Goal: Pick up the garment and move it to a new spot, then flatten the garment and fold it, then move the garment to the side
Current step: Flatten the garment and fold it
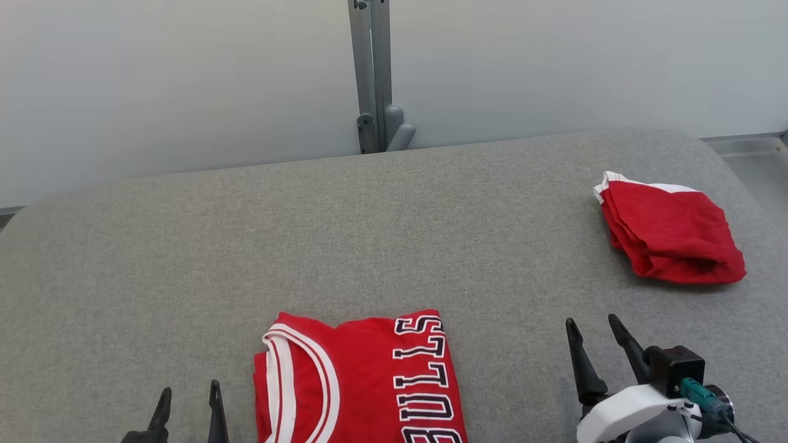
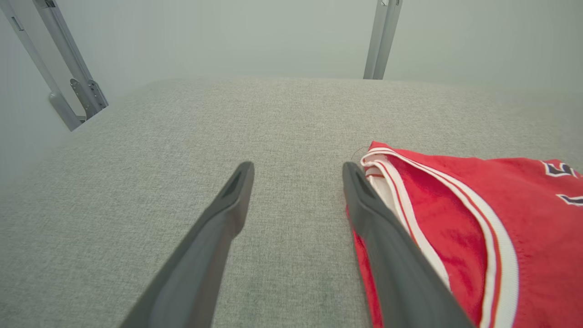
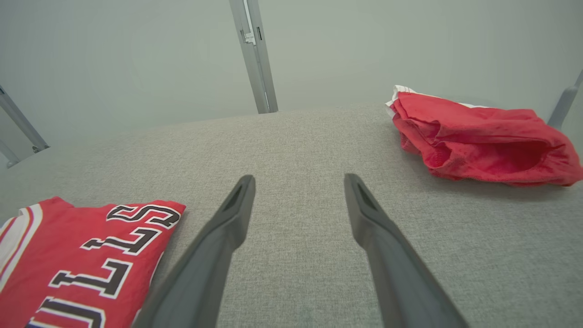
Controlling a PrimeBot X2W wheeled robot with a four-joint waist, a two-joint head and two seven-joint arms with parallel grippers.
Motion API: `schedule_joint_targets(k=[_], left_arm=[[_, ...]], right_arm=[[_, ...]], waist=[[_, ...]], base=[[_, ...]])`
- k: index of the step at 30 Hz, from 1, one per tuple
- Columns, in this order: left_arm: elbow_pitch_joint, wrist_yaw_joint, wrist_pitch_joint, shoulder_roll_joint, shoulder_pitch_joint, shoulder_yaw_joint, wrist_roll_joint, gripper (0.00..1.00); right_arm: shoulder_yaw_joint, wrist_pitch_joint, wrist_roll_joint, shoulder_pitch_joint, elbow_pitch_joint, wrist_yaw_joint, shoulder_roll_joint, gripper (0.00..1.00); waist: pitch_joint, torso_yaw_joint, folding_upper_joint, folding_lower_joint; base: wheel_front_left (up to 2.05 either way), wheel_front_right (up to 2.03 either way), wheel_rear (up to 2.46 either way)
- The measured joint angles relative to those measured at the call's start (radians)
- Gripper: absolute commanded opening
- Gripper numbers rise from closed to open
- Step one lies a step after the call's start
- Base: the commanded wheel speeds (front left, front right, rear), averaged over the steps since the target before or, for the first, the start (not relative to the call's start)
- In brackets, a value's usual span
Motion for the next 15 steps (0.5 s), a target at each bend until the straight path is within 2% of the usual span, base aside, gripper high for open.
schedule_joint_targets(k=[15], left_arm=[[-0.003, -0.018, 0.0, 0.0, 0.013, 0.004, -0.034, 1.0]], right_arm=[[-0.006, 0.0, -0.008, 0.016, -0.012, 0.0, 0.004, 1.0]], waist=[[-0.005, 0.0, 0.0, 0.0]], base=[[0.0, 0.0, 0.0]])
